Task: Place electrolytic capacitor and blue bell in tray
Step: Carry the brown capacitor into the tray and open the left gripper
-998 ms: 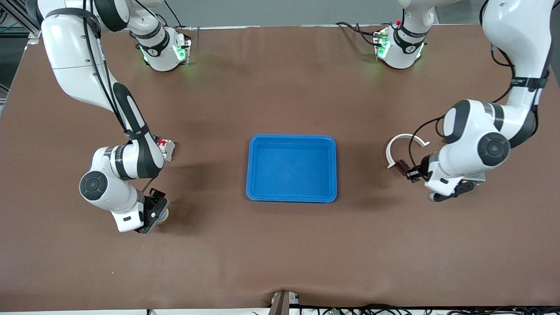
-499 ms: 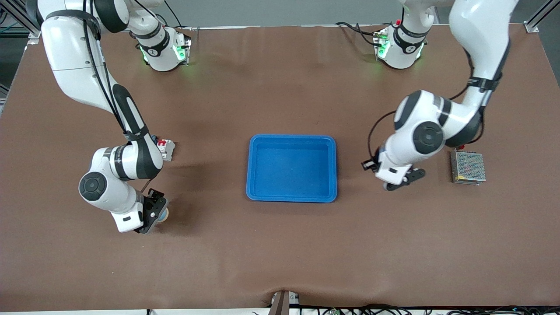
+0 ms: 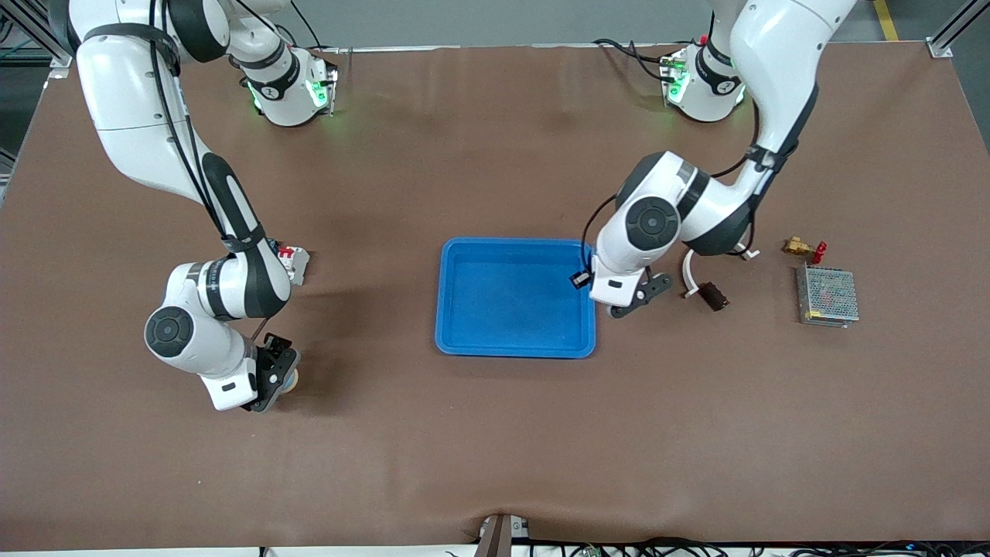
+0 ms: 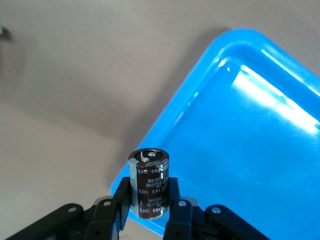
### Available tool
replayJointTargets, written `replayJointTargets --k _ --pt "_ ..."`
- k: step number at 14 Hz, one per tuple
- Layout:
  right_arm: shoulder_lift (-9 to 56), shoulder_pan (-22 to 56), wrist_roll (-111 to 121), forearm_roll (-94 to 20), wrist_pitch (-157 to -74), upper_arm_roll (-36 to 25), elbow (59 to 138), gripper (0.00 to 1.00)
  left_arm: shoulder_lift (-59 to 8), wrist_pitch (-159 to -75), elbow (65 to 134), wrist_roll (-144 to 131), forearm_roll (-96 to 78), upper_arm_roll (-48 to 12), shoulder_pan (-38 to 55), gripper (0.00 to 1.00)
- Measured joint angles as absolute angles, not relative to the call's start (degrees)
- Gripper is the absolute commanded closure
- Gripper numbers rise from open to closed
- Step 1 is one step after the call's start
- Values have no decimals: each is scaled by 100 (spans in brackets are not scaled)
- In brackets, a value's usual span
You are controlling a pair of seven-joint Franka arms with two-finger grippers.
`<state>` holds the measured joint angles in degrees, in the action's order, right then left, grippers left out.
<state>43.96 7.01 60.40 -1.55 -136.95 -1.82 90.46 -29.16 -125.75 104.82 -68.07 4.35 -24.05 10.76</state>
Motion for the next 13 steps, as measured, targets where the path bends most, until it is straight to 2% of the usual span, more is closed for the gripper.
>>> replayJointTargets --k 6,11,12,13 --pt "4446 701 6043 -155 -13749 -181 9046 0 -3570 -12973 10379 -7583 883 -2377 1453 100" --pt "4533 700 6045 -155 -13823 -181 9046 0 -3798 -12973 10330 -7588 887 -2374 1475 100" --pt "4557 701 6045 -155 -13837 -181 9046 0 -3832 -12973 10323 -7588 887 -2374 1481 88" --pt "4573 701 6045 -155 -13848 -179 9046 0 -3859 -12974 10312 -7589 887 -2374 1484 60"
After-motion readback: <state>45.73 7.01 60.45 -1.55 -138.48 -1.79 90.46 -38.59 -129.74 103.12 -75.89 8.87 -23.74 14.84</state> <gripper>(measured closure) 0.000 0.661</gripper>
